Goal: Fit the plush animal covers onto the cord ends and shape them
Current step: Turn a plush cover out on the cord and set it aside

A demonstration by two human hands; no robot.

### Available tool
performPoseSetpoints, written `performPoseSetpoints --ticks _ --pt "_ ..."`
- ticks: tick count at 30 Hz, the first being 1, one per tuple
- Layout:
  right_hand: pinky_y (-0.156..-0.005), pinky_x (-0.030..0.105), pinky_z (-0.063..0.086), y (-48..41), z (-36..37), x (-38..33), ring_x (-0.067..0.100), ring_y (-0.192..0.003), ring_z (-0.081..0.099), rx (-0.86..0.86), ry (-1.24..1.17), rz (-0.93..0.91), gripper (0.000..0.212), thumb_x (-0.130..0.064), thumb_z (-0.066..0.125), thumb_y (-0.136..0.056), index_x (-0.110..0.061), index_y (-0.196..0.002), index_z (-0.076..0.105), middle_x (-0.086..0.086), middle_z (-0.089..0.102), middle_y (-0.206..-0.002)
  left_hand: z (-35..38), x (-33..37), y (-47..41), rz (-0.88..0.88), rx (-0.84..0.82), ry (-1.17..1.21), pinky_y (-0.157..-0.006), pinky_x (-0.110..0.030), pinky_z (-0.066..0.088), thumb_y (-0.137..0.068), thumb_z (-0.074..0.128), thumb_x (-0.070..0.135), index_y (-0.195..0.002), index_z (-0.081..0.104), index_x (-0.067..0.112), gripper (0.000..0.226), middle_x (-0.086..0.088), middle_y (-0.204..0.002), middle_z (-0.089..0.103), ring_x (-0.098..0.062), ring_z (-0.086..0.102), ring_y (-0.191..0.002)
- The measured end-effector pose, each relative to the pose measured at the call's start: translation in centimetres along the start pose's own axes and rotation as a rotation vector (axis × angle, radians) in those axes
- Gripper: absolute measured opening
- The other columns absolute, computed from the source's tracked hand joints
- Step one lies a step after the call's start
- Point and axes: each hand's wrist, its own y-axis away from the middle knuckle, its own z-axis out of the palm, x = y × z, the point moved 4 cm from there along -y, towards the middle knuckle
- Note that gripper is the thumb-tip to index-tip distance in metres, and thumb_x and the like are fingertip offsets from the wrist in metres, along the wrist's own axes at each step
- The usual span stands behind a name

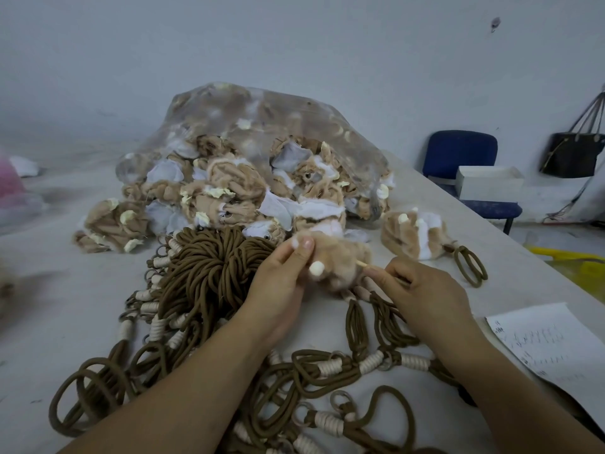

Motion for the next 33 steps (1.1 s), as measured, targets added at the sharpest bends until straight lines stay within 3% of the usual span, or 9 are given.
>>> performPoseSetpoints --ticks 3,9,12,14,16,18,23,28,33 --pt "-0.049 0.029 0.036 -0.1 -0.1 0.0 0.005 -0.051 0.047 -0.002 0.019 -0.003 0.051 -0.072 0.037 -0.081 -0.027 -0.06 0.047 -0.007 0.048 -0.05 -0.2 0.3 0.0 0.02 -0.012 -0.038 -0.079 -0.022 0.055 -0.083 0.06 0.022 -0.111 0.067 0.007 0.033 -0.007 -0.099 0.072 -0.014 0.068 -0.096" --pt "-0.048 0.026 0.034 -0.3 -0.6 -0.2 0.004 -0.051 0.048 -0.018 0.045 -0.057 0.057 -0.078 0.029 -0.076 -0.028 -0.057 0.047 -0.008 0.049 -0.051 -0.4 0.1 0.1 -0.003 -0.026 -0.195 -0.082 -0.027 0.054 -0.093 0.057 0.014 -0.098 0.076 0.024 0.023 -0.003 -0.104 0.073 -0.016 0.067 -0.098" --pt "-0.051 0.025 0.036 -0.2 -0.4 -0.3 0.004 -0.061 0.052 -0.031 0.032 -0.091 0.06 -0.078 0.028 -0.076 -0.025 -0.061 0.052 -0.006 0.052 -0.056 -0.4 0.2 0.1 0.0 -0.002 -0.284 -0.08 -0.028 0.054 -0.085 0.052 0.019 -0.094 0.076 0.026 0.027 0.001 -0.101 0.074 -0.015 0.068 -0.099" --pt "-0.052 0.025 0.037 -0.2 -0.4 -0.5 0.005 -0.061 0.052 -0.043 0.035 -0.102 0.06 -0.077 0.027 -0.075 -0.025 -0.062 0.053 -0.005 0.053 -0.058 -0.2 0.5 0.3 0.04 0.008 -0.366 -0.086 -0.032 0.052 -0.076 0.048 0.022 -0.086 0.076 0.026 0.03 0.005 -0.102 0.072 -0.014 0.065 -0.104" --pt "-0.053 0.024 0.037 -0.1 -0.3 -0.6 0.004 -0.059 0.051 -0.059 0.058 -0.114 0.06 -0.078 0.027 -0.074 -0.025 -0.063 0.055 -0.006 0.053 -0.059 0.2 0.8 0.6 0.122 -0.02 -0.48 -0.09 -0.024 0.048 -0.075 0.046 0.022 -0.079 0.075 0.026 0.029 0.012 -0.103 0.068 -0.006 0.06 -0.107" --pt "-0.054 0.023 0.037 0.0 -0.1 -0.7 0.004 -0.062 0.052 -0.065 0.028 -0.108 0.059 -0.077 0.03 -0.074 -0.025 -0.063 0.055 -0.007 0.053 -0.057 0.8 1.0 0.9 0.192 -0.058 -0.526 -0.082 -0.011 0.045 -0.076 0.044 0.02 -0.075 0.073 0.026 0.03 0.015 -0.102 0.064 0.001 0.058 -0.105" --pt "-0.055 0.031 0.04 0.1 0.5 -0.8 0.006 -0.062 0.053 -0.095 -0.132 -0.025 0.057 -0.079 0.037 -0.072 -0.024 -0.06 0.05 -0.013 0.056 -0.062 0.5 0.6 0.7 0.141 -0.021 -0.366 -0.065 -0.028 0.047 -0.074 0.046 0.022 -0.075 0.068 0.025 0.022 0.004 -0.089 0.065 -0.014 0.06 -0.087" --pt "-0.05 0.028 0.032 -0.1 0.4 -0.4 0.004 -0.058 0.052 -0.115 -0.124 0.011 0.06 -0.082 0.032 -0.068 -0.026 -0.058 0.05 -0.015 0.055 -0.056 -0.3 0.8 0.2 0.099 0.053 -0.173 -0.056 -0.027 0.048 -0.071 0.049 0.017 -0.076 0.068 0.02 0.02 -0.002 -0.078 0.065 -0.015 0.062 -0.073" --pt "-0.05 0.029 0.034 0.0 0.3 -0.6 0.005 -0.058 0.051 -0.089 -0.177 0.023 0.056 -0.077 0.038 -0.072 -0.023 -0.058 0.05 -0.016 0.054 -0.058 -0.1 0.6 0.2 0.104 0.034 -0.18 -0.075 -0.034 0.046 -0.081 0.052 0.035 -0.085 0.066 0.017 0.024 -0.001 -0.085 0.063 -0.015 0.059 -0.084"
